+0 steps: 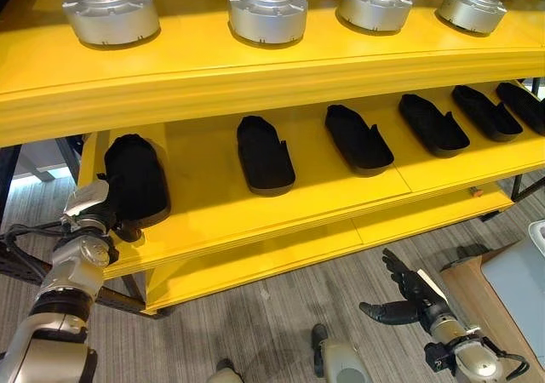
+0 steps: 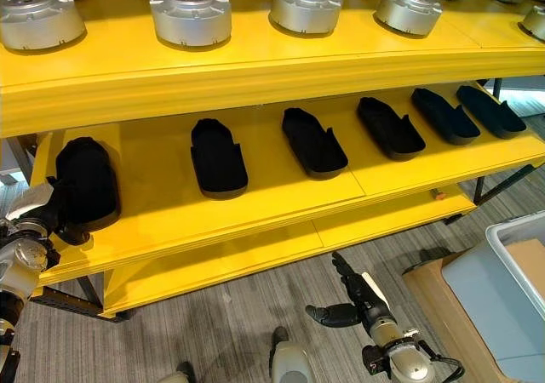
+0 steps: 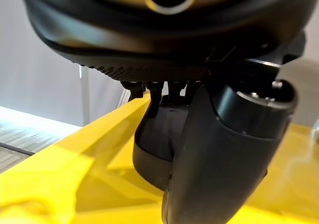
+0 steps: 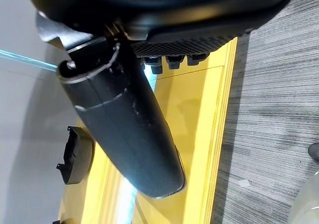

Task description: Move parts from the plastic box to the shelf.

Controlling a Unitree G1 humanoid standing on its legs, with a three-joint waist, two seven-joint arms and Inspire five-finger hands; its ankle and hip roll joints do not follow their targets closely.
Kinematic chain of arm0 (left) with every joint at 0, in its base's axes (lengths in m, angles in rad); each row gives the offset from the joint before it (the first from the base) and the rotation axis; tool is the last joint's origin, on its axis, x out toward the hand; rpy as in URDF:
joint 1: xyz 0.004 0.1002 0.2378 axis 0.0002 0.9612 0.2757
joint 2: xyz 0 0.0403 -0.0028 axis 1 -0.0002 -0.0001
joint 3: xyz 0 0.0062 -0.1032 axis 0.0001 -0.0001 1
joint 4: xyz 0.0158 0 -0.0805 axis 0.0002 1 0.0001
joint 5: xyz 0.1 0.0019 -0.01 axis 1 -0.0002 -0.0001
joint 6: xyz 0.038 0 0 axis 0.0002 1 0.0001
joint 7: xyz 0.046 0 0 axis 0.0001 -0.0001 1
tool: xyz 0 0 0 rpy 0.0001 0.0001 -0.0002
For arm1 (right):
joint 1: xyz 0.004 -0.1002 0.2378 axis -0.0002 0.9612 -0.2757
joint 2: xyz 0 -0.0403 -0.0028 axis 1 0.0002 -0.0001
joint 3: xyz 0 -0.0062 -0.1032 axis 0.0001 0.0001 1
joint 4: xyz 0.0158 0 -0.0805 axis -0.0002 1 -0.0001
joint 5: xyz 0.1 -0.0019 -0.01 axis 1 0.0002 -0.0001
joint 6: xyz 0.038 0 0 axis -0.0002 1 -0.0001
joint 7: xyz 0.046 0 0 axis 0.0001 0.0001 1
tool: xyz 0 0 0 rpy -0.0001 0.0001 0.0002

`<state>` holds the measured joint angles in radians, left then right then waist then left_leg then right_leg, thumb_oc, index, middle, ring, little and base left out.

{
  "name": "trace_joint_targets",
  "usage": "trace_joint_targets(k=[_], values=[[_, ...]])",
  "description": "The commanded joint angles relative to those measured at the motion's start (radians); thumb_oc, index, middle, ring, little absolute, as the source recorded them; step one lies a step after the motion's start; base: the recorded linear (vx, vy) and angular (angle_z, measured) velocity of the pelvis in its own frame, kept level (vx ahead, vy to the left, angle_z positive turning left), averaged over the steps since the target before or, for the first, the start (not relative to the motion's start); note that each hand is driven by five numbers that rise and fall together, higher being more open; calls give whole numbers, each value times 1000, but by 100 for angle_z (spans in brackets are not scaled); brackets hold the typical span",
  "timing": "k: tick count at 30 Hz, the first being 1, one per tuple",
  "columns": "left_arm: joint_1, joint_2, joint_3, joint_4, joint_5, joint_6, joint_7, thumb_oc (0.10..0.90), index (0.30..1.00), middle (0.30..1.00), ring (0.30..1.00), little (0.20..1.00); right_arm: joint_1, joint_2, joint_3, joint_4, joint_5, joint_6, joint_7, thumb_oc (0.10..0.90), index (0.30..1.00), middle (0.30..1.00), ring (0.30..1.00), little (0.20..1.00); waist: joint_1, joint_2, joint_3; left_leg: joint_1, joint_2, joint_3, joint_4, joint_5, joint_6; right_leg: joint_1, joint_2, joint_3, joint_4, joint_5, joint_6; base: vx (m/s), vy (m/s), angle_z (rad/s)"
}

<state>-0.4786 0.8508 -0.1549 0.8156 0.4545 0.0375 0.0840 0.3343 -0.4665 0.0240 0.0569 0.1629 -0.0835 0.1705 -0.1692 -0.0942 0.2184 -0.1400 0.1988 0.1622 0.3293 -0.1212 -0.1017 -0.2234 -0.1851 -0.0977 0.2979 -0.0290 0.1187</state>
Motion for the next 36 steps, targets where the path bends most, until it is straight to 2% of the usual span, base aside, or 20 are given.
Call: trace_joint_targets(k=[1,13,24,36], values=[[-87,112,39,-39,21,-21,100,900,1000,1000,1000,1000,-33,-42,-37,-56,61,-91,-11,900,1000,1000,1000,1000,-9,-24,-38,-106,26,-40,116,-31,15,122,-42,10,-97,-23,51,0,0,0],[-110,132,24,-44,51,-15,105,900,1000,1000,1000,1000,-33,-50,-33,-55,55,-93,-9,900,1000,1000,1000,1000,-9,-23,-37,-113,29,-43,124,-33,15,113,-40,14,-90,-24,52,0,0,0],[-114,182,13,-14,91,-7,102,900,1000,1000,1000,1000,-28,-58,-33,-55,56,-94,-4,900,1000,1000,1000,1000,-10,-22,-37,-117,30,-42,127,-32,14,109,-40,17,-87,-22,53,0,1,0],[-111,204,28,-53,110,2,97,900,1000,1000,1000,1000,-27,-59,-44,-52,55,-94,-5,900,1000,1000,1000,1000,-7,-23,-35,-115,31,-41,127,-32,13,112,-40,16,-87,-22,53,0,0,0]])
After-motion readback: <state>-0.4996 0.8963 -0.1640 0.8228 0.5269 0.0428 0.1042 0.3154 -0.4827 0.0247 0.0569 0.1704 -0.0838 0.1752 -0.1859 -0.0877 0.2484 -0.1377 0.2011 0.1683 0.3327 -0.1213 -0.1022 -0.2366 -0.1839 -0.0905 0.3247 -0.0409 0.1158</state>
